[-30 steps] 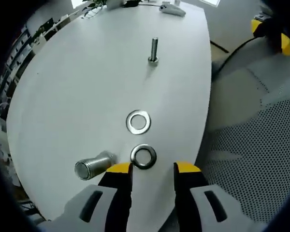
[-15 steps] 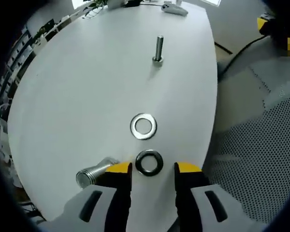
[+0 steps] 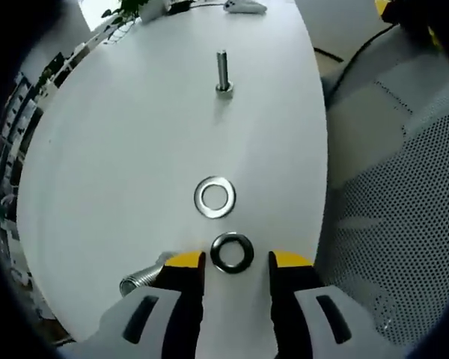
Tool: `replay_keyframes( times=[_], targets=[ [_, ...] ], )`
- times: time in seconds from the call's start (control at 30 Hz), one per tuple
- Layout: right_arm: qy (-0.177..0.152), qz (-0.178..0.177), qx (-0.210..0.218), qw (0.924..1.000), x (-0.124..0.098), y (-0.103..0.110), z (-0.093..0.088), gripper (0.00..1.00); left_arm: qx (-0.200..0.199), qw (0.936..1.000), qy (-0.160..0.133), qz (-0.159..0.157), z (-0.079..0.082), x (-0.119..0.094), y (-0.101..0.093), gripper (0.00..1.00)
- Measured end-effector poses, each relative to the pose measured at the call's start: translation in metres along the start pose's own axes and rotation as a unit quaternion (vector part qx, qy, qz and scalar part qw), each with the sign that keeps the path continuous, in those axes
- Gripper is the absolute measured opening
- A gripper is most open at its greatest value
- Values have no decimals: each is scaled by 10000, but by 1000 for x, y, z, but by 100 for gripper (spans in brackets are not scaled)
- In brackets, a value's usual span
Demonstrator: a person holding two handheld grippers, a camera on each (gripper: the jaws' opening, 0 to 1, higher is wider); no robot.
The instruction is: Place the washer onto the threaded stud by aligning its center hole with the stud, sliding it down to the base, and recovering from edge contact or off-axis alignment until the washer reaches the visible bottom stop.
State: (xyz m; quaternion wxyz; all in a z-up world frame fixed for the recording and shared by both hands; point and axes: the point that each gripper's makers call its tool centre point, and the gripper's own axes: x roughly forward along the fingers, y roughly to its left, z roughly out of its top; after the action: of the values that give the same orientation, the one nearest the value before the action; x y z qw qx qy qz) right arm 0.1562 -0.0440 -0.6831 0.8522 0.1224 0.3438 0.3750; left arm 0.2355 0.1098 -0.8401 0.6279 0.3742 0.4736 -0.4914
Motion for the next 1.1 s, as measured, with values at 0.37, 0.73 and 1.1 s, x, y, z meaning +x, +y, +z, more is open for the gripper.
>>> replay_keyframes(
  times=[0.37,0.73,1.1],
  targets=[
    [48,34,-45,10000,1,1,-1,30,-127,9998,149,38,1,0,2,31],
    [111,100,-126,9998,2,3,-2,30,-20,10000,69,55,-1,-1,-7,21],
    [76,118,-129,9998,1,4,0,29,-12,9998,-13,200,1,-3,-5,20]
  ],
)
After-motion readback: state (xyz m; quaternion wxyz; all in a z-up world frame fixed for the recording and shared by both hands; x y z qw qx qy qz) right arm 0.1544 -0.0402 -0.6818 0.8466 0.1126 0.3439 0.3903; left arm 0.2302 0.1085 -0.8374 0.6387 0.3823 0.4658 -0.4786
